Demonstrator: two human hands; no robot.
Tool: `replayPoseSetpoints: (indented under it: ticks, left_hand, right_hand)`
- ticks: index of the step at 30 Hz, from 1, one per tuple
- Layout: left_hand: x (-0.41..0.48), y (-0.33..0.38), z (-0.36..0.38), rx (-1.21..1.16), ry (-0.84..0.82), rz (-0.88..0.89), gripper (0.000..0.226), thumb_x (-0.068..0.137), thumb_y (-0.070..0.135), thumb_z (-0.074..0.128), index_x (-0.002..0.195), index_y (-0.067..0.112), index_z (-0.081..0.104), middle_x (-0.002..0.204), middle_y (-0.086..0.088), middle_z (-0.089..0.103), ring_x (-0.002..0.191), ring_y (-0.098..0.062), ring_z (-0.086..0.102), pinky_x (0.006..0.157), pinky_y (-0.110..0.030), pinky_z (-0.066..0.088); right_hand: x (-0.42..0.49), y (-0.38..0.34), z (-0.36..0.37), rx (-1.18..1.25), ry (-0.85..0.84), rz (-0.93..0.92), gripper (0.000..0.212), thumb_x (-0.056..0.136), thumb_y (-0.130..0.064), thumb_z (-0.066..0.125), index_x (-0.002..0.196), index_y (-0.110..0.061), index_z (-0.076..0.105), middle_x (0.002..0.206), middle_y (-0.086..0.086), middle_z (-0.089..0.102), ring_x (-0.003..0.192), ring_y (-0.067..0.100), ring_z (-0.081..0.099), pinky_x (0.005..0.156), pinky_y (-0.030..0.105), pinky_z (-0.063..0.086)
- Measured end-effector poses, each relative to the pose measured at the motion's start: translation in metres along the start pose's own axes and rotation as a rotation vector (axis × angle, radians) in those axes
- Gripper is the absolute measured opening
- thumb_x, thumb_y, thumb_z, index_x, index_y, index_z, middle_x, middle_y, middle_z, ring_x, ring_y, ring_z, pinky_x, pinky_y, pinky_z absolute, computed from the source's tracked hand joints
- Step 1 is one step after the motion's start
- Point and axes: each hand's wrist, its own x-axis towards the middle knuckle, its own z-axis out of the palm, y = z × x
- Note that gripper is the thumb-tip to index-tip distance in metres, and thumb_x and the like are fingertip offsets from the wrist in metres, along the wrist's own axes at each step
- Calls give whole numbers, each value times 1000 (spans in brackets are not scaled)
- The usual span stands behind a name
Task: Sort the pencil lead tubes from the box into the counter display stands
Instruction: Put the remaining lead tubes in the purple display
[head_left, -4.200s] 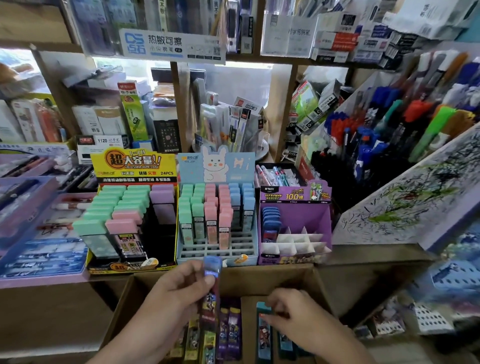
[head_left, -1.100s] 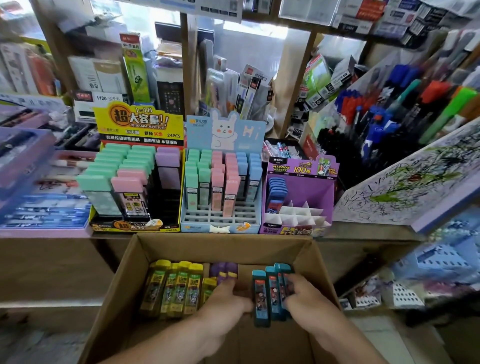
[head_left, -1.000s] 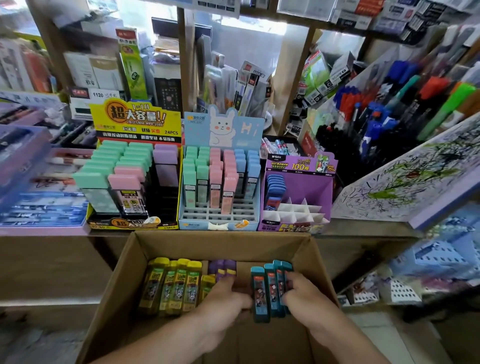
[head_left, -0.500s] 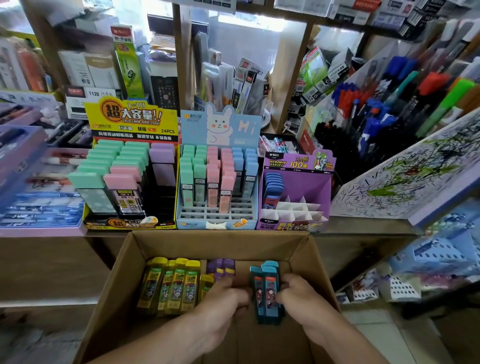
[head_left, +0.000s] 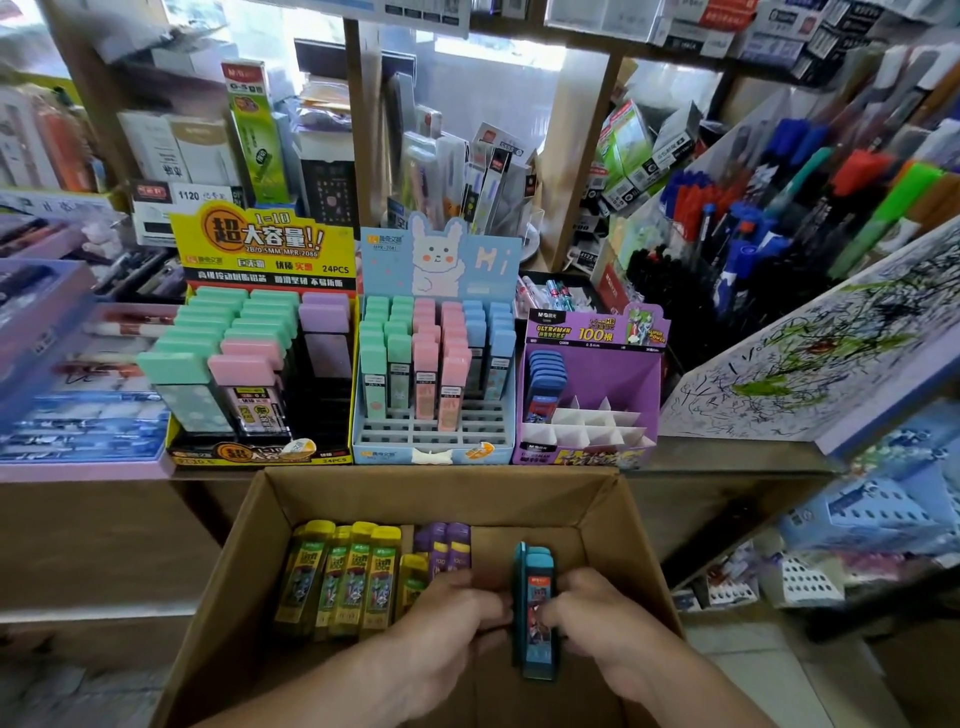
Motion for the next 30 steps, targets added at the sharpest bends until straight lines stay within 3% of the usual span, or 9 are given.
replayPoseSetpoints:
  ticks: [3,7,11,14,19,23,30]
  left_hand:
    - [-1,0,0,6,27,-2,29,88,-8,61,107,12,69,90,-7,81,88,-19,76,71,-33,56]
    - [-2,1,-1,-9,20,-25,37,86,-10,62,119,6,64,106,-16,78,100,-27,73,68,-35,61]
    - [-1,1,1,31,15,1,37,89,-7,62,123,6,66,112,-15,77,110,-29,71,84,-38,62]
    - [-2,-1,3,94,16,46,32,92,-5,62,120,8,71,111,-12,78,110,-28,72,98,-45,58]
    - [-4,1,4,162,72,114,28,92,1,68,116,15,74,103,-5,81,103,-24,75,92,-41,61]
    - [-9,5,5,256,112,157,17,90,11,74,100,24,75,90,10,81,88,-5,75,73,-18,58]
    - [-23,13,10,63,94,141,19,91,4,72,109,10,75,99,-11,80,100,-28,75,96,-46,59]
  right_hand:
    - [1,2,0,-17,8,-23,26,93,-10,69,104,-27,52,112,1,65,106,19,63,103,42,54]
    - [0,1,2,-4,-17,-45,31,93,-9,71,110,-26,51,113,0,65,102,17,66,75,29,60]
    - [1,3,4,-12,15,-72,32,92,-9,71,112,-27,53,114,1,65,106,18,66,92,37,61]
    - [2,4,3,32,7,-81,34,89,-7,73,112,-26,55,112,3,67,104,20,67,93,41,61]
    - [3,2,2,172,-63,-93,39,87,0,74,118,-18,57,113,10,71,101,24,72,86,43,64]
    - [1,-1,0,258,-96,-131,41,85,4,76,118,-14,60,112,12,73,101,27,74,85,46,64]
    - [-8,-5,-3,437,-132,-187,29,88,5,74,114,-7,70,106,15,77,94,27,78,78,41,65]
